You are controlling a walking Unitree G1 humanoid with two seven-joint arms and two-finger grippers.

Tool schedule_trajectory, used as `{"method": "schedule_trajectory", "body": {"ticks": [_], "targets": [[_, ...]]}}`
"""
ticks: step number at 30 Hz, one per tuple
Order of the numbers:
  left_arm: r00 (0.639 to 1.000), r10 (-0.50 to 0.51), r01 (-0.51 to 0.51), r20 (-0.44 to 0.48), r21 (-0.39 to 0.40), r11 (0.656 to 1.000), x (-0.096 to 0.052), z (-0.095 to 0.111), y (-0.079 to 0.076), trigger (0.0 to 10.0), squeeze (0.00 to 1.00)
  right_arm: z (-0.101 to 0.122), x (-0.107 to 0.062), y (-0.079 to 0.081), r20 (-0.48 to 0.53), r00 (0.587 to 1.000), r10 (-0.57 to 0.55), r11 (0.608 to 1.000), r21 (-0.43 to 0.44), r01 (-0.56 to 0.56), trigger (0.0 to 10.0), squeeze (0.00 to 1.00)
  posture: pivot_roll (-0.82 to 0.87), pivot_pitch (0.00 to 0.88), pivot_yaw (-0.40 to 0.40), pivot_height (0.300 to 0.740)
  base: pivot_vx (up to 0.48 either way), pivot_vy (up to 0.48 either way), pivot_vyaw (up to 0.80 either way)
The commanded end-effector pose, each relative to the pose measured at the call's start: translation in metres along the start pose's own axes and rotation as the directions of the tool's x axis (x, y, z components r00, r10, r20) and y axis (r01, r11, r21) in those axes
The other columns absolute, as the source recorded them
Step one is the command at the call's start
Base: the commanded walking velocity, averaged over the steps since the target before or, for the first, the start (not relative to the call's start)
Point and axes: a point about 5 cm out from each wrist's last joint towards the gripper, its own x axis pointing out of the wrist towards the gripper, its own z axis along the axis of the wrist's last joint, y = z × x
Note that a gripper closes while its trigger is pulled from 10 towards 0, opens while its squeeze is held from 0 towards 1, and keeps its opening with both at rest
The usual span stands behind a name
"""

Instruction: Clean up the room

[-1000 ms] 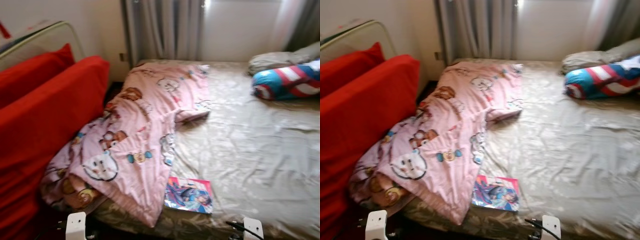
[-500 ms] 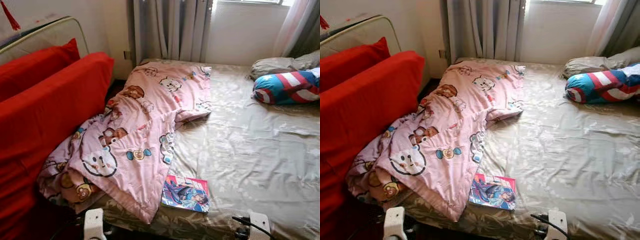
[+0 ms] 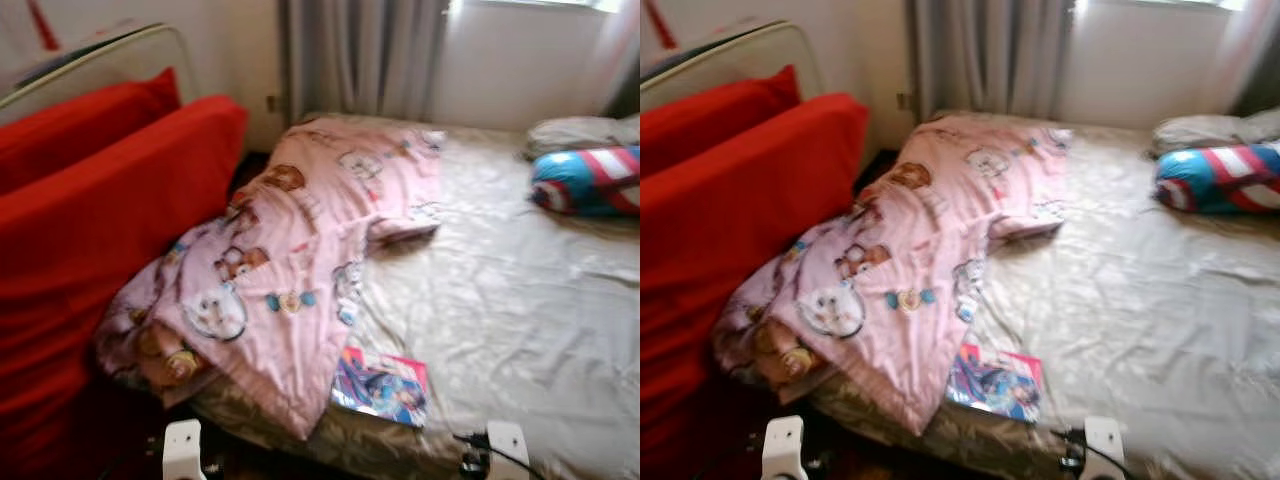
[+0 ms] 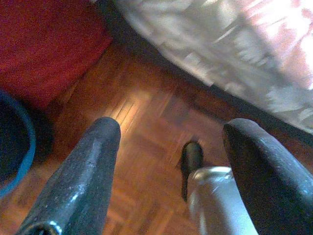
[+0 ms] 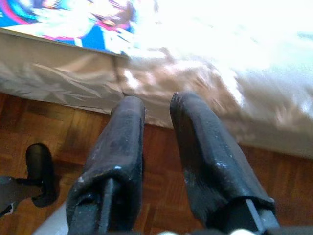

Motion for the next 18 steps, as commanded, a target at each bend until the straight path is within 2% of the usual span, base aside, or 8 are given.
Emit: {"method": "schedule_trajectory", "body": {"ticks": [1,6,11,14,18], "targets": [[1.0,0.002,-0.002,-0.018,0.001,1.0,-0.002,-0.008,-0.001,10.0,0.0,-0.003,-0.002,-0.004,-0.002,1.0,-0.001,1.0,-0.009,0.001,10.0,0.0,-0.05,0.023,-0.033,0.74,0.0,0.0,0.8],[1.0,0.017,-0.017,0.003,-0.031,0.999,-0.004,-0.012,-0.001,10.0,0.0,-0.007,-0.001,0.005,-0.027,0.999,0.038,0.997,-0.069,-0.039,10.0,0.0,-0.02,0.027,-0.055,0.74,0.0,0.0,0.8],[0.999,-0.008,0.008,0.039,0.002,1.0,-0.005,-0.009,-0.007,10.0,0.0,0.015,0.005,0.012,0.036,0.999,0.037,0.998,-0.052,-0.035,10.0,0.0,-0.04,0.039,-0.033,0.74,0.0,0.0,0.68],[0.998,-0.019,0.018,0.052,0.017,1.0,-0.004,-0.006,-0.007,10.0,0.0,0.017,0.006,0.016,0.051,0.998,0.034,0.999,-0.026,-0.033,10.0,0.0,-0.07,0.04,-0.016,0.74,0.0,0.0,0.0],[0.994,-0.052,0.047,0.094,0.049,0.998,-0.003,0.003,-0.012,10.0,0.0,0.014,0.005,0.019,0.068,0.998,0.019,0.997,0.068,-0.023,10.0,0.0,-0.07,0.043,0.008,0.74,0.0,0.0,0.0]]}}
